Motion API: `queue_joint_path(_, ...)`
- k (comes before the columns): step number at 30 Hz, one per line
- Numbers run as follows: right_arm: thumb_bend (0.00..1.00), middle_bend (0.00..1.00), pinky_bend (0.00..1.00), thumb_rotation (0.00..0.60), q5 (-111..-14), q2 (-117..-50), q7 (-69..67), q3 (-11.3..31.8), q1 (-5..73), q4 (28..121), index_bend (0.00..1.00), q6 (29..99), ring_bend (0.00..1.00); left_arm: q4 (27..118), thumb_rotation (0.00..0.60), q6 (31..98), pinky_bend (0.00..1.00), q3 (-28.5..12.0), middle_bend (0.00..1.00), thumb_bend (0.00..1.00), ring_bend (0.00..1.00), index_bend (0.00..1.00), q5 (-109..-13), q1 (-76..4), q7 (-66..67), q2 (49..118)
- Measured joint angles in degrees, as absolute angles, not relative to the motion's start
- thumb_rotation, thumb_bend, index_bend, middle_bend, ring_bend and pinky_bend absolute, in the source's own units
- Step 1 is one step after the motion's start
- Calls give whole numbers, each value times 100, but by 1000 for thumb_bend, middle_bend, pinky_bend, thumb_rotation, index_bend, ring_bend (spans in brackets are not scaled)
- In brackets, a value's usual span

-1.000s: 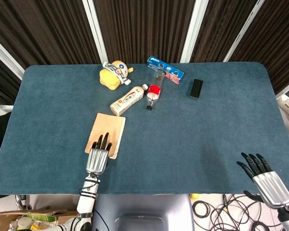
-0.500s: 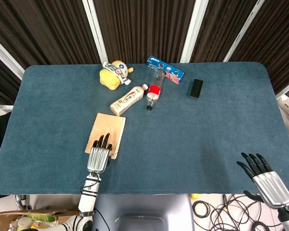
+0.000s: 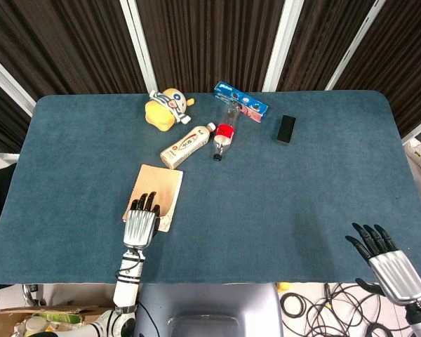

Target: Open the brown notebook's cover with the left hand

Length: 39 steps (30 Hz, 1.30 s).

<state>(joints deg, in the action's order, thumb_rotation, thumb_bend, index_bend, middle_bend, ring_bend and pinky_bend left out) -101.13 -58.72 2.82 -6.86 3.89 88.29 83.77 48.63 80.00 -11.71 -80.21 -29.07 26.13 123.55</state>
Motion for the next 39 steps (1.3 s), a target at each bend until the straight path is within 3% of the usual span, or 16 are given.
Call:
queue_joint_path(18,0,0,20,600,-10081,-5891,378,-682,399,8862,179,8302,0,6399,600,7659,366,-1942,239,476,219,690,-7155,-2858,2737,11161)
queue_joint_path(39,0,0,21,600,-10031,-5893,418,-666,401,8894,179,8271,0,7136,600,7555,381,-2710,248,488,226,694,-5773,-3159,3520,10985)
